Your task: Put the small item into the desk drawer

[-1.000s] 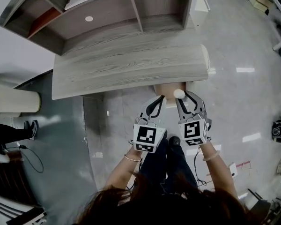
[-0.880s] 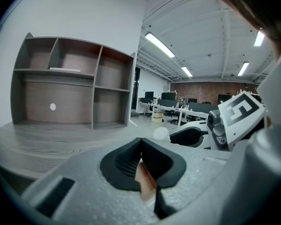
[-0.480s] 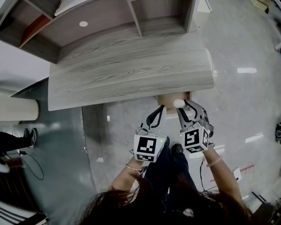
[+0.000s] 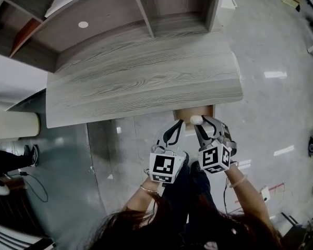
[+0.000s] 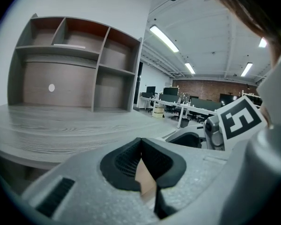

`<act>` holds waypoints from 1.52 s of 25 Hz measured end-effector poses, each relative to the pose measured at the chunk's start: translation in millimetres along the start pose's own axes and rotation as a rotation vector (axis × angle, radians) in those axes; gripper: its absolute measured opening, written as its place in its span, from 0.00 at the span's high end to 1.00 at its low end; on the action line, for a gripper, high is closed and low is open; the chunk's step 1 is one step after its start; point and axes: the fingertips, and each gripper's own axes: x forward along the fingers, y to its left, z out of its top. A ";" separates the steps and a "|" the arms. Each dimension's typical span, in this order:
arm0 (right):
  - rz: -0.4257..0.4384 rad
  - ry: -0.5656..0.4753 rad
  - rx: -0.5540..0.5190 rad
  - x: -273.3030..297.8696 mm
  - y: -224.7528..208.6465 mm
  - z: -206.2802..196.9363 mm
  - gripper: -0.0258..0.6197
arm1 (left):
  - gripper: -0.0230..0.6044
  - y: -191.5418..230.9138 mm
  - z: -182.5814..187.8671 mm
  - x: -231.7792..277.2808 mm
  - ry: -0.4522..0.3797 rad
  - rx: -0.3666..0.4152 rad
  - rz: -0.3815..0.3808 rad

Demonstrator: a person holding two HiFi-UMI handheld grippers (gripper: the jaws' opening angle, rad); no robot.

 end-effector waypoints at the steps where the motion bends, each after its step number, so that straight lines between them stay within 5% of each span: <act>1: 0.003 0.004 -0.007 3.8 1.8 -2.9 0.77 | 0.94 1.2 -3.1 2.3 0.002 -0.001 0.000; 20: 0.059 0.068 -0.122 58.6 25.1 -58.3 0.77 | 0.94 22.3 -64.7 34.7 0.052 0.013 0.007; 38: 0.117 0.215 -0.100 101.7 40.9 -110.0 0.77 | 0.94 42.8 -97.1 55.9 0.080 0.021 0.027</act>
